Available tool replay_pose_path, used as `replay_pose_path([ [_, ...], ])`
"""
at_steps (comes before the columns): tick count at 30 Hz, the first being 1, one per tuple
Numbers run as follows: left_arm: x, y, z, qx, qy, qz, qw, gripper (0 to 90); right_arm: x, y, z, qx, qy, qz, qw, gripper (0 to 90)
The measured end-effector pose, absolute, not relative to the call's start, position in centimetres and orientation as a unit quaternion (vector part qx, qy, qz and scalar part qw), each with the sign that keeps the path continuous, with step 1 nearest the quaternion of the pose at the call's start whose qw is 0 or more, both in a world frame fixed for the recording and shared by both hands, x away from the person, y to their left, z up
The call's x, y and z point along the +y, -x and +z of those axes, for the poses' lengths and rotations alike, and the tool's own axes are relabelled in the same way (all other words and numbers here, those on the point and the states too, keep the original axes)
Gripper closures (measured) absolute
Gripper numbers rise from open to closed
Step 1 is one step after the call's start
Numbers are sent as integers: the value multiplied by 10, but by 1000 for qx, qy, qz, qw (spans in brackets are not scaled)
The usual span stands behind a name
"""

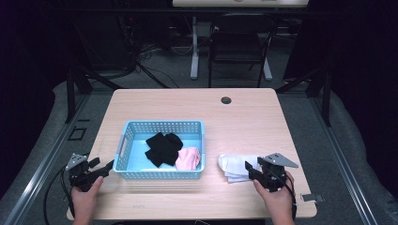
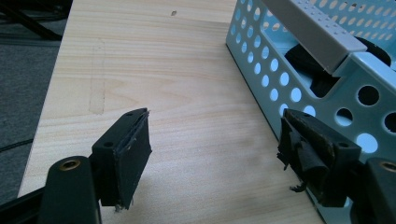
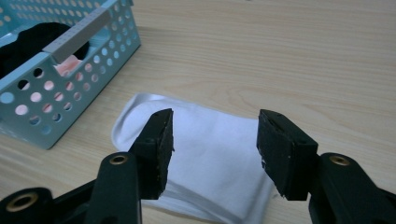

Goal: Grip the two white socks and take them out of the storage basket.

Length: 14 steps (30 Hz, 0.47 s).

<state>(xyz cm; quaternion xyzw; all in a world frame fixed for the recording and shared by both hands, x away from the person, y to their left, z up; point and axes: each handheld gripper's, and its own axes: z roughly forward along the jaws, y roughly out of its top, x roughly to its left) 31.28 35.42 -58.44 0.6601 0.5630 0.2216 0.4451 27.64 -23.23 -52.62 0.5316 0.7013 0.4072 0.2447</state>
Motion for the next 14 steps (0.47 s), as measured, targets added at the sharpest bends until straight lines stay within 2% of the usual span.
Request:
replay_pose_path([
  [14, 354, -313, -584, 563, -660, 222, 446, 250, -205, -273, -539, 720, -499, 416, 245, 414],
])
